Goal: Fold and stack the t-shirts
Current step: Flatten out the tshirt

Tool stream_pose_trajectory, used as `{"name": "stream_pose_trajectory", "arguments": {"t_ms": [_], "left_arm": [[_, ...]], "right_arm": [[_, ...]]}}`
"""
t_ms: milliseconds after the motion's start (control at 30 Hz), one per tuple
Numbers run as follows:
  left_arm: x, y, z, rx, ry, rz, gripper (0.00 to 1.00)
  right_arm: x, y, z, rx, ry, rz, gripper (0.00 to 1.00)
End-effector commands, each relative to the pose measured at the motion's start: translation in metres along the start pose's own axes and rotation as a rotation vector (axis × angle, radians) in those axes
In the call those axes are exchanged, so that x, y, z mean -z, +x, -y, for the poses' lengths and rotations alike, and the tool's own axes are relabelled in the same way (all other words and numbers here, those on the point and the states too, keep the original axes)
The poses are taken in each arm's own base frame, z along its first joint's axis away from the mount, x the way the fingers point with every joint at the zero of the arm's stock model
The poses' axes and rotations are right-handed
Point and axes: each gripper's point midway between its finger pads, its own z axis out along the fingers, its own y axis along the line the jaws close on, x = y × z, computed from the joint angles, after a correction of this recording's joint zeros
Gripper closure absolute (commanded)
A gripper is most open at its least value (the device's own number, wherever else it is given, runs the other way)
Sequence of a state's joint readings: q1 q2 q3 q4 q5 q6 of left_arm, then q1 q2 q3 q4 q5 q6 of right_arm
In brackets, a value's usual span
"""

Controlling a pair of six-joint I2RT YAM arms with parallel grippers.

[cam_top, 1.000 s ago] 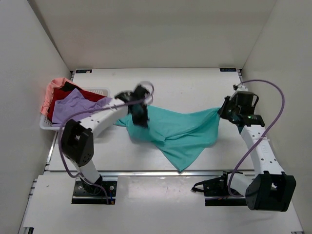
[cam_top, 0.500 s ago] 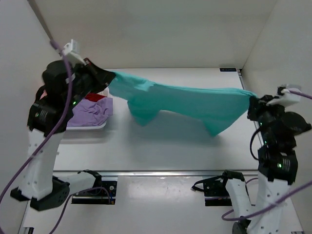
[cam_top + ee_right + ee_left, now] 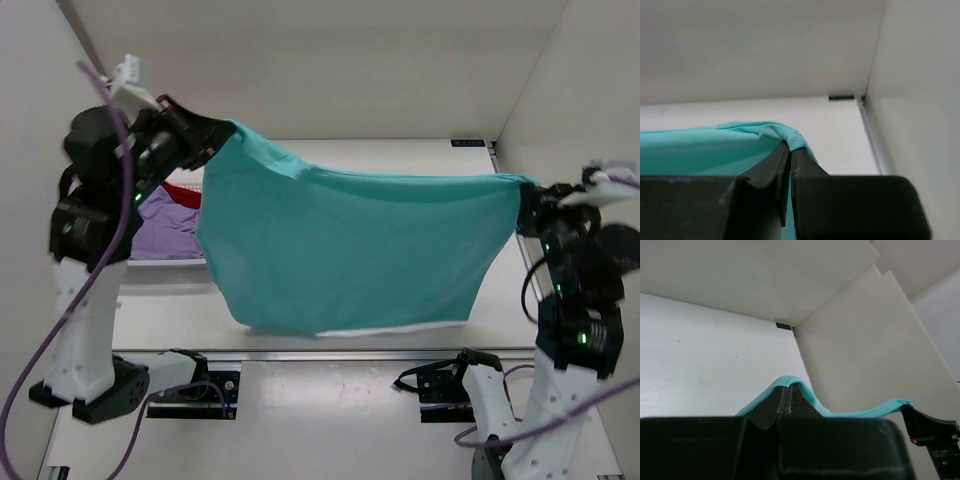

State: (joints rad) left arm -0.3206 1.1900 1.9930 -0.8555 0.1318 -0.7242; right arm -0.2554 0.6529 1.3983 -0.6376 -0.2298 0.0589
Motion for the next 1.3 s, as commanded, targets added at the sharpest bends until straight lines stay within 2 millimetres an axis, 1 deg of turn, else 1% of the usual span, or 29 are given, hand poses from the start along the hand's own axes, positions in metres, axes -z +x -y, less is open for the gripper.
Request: {"name": "stream_pose_trajectory", "arguments": {"t_ms": [0,33,100,133,167,200,233,267,300,367,400,433,467,533,600,633,667,700,733,767,800,833,900,933,1000,1033,1133,1167,1267], "left_arm": [[-0.067,0.019,-0.028,0.015,-0.042,-0.085,1.00],[-0.077,0.017,-0.031,0.017,-0.045,-0.088,1.00],[-0.120,0.035,-0.051,0.022,-0.074,-0.159,1.00],[-0.127,0.026,-0.044,0.012,-0.047,-0.145,1.00],[-0.145,0.021,-0.049,0.023,-0.050,-0.145,1.00],[-0.170,0.030,-0.067,0.037,-0.078,-0.177,1.00],[-0.171,0.011,-0.051,0.033,-0.023,-0.141,1.00],[-0.187,0.007,-0.055,0.040,-0.019,-0.138,1.00],[-0.205,0.010,-0.069,0.075,-0.024,-0.158,1.00],[-0.210,-0.008,-0.065,0.100,0.023,-0.118,1.00],[-0.208,-0.019,-0.061,0.084,0.048,-0.078,1.00],[-0.195,-0.036,-0.045,0.051,0.088,-0.015,1.00],[-0.194,-0.034,-0.049,0.045,0.075,-0.008,1.00],[-0.172,-0.050,-0.036,0.033,0.099,0.044,1.00],[-0.163,-0.049,-0.033,0.031,0.103,0.026,1.00],[-0.155,-0.047,-0.031,0.020,0.101,0.012,1.00],[-0.154,-0.038,-0.031,0.021,0.095,-0.013,1.00],[-0.150,-0.023,-0.033,0.009,0.083,-0.050,1.00],[-0.140,-0.015,-0.026,-0.009,0.092,-0.065,1.00],[-0.144,0.010,-0.038,0.004,0.066,-0.123,1.00],[-0.137,0.032,-0.050,0.011,0.041,-0.170,1.00],[-0.120,0.033,-0.039,0.008,0.060,-0.151,1.00],[-0.110,0.091,-0.086,0.060,-0.050,-0.262,1.00],[-0.093,0.095,-0.083,0.070,-0.034,-0.258,1.00],[-0.072,0.159,-0.129,0.133,-0.137,-0.378,1.00],[-0.058,0.161,-0.129,0.147,-0.126,-0.370,1.00],[-0.025,0.244,-0.183,0.226,-0.228,-0.546,1.00],[-0.018,0.259,-0.191,0.231,-0.242,-0.577,1.00],[0.008,0.314,-0.230,0.296,-0.342,-0.679,1.00]], "right_arm": [[-0.061,0.040,0.005,-0.061,-0.043,-0.106,0.99],[-0.082,0.060,0.005,-0.083,-0.068,-0.163,1.00],[-0.112,0.085,-0.006,-0.124,-0.094,-0.226,1.00],[-0.121,0.091,-0.002,-0.117,-0.070,-0.243,1.00],[-0.136,0.099,-0.009,-0.130,-0.099,-0.265,1.00],[-0.145,0.102,-0.012,-0.135,-0.117,-0.269,1.00],[-0.163,0.109,-0.012,-0.158,-0.119,-0.282,1.00],[-0.178,0.100,-0.013,-0.157,-0.125,-0.264,1.00],[-0.193,0.107,-0.014,-0.146,-0.133,-0.280,1.00],[-0.211,0.055,-0.017,-0.086,-0.129,-0.174,1.00],[-0.220,0.049,-0.022,-0.048,-0.121,-0.163,1.00],[-0.222,0.020,-0.031,-0.021,-0.146,-0.104,1.00],[-0.224,0.000,-0.031,-0.016,-0.142,-0.062,1.00],[-0.223,-0.020,-0.027,-0.033,-0.140,-0.017,1.00],[-0.216,-0.027,-0.024,-0.051,-0.143,-0.001,1.00],[-0.212,-0.021,-0.023,-0.054,-0.139,-0.017,1.00],[-0.213,-0.002,-0.020,-0.057,-0.127,-0.057,1.00],[-0.207,0.004,-0.019,-0.068,-0.127,-0.077,1.00],[-0.207,0.033,-0.014,-0.086,-0.114,-0.139,1.00],[-0.198,0.053,-0.013,-0.097,-0.115,-0.179,1.00],[-0.188,0.060,-0.010,-0.102,-0.108,-0.191,1.00],[-0.180,0.089,-0.009,-0.123,-0.098,-0.253,1.00],[-0.158,0.155,-0.008,-0.153,-0.099,-0.396,0.99],[-0.147,0.167,-0.004,-0.157,-0.087,-0.423,0.99],[-0.120,0.229,-0.002,-0.184,-0.074,-0.561,1.00],[-0.111,0.232,-0.002,-0.196,-0.069,-0.563,0.99],[-0.073,0.295,-0.001,-0.251,-0.035,-0.708,1.00],[-0.067,0.300,-0.004,-0.263,-0.035,-0.723,1.00],[-0.035,0.344,-0.011,-0.335,-0.014,-0.872,1.00]]}}
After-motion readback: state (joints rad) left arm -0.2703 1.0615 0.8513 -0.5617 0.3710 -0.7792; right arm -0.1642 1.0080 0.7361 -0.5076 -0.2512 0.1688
